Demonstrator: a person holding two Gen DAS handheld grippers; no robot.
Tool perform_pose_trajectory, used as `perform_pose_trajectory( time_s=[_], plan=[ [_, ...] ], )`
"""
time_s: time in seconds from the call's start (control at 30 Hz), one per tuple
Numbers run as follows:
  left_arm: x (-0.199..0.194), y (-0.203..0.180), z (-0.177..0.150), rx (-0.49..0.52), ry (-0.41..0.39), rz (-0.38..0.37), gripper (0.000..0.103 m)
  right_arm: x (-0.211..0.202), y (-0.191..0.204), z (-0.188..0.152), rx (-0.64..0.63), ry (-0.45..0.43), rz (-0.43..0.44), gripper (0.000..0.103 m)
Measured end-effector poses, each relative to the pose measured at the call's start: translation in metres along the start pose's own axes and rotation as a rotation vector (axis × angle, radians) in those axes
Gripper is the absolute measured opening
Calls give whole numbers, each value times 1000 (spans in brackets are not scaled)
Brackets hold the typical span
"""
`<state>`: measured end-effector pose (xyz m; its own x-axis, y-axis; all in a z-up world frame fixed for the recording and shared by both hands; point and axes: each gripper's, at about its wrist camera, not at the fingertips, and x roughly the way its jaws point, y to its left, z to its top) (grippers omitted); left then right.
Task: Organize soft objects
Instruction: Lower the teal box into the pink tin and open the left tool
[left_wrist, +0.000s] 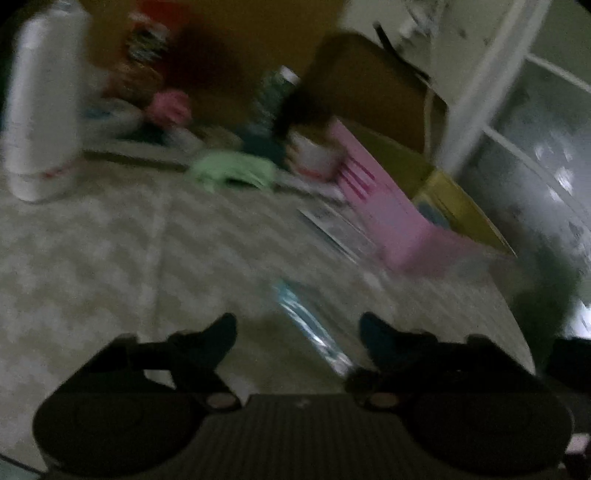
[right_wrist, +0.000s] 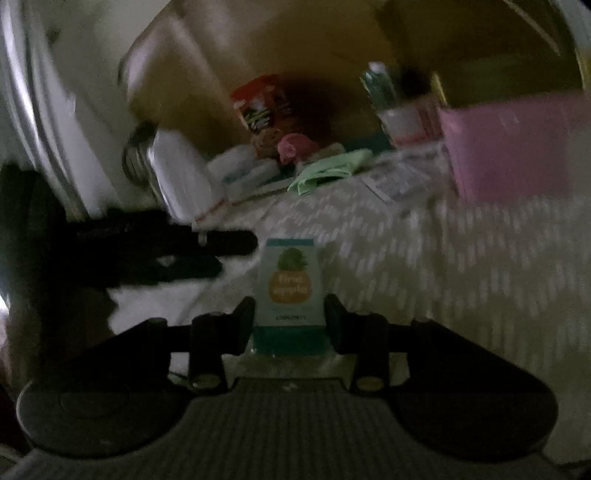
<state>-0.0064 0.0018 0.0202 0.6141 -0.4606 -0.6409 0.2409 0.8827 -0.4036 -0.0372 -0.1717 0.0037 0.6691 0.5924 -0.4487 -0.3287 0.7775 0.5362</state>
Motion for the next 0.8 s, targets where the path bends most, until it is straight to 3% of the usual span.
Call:
perform_pose_trajectory(
  time_s=[0.03,0.07,0.13,0.3,0.5,0.67,0.8],
  plan=[
    [6,-4,-1,1,32,-18,54,0,-4,0,41,-1,24,44],
    [12,-8,-2,0,56,-32,50,0,-9,-1,75,-2,47,44],
    [18,-17,-3,23,49,-1,35,-1,-12,-3,98,-6,70,44],
    [21,-38,10,50,23,-40,33,-14,-3,-4,12,-59,16,43],
    [32,-98,53,158,-52,-141,33,-43,-1,18,-149,-266,-138,43],
    [75,-147,91,191,-57,-215,34,-59,-20,51,-234,-392,-306,43],
    [117,-171,106,202,-19,-237,36,-65,-49,72,-265,-407,-418,43]
  ],
)
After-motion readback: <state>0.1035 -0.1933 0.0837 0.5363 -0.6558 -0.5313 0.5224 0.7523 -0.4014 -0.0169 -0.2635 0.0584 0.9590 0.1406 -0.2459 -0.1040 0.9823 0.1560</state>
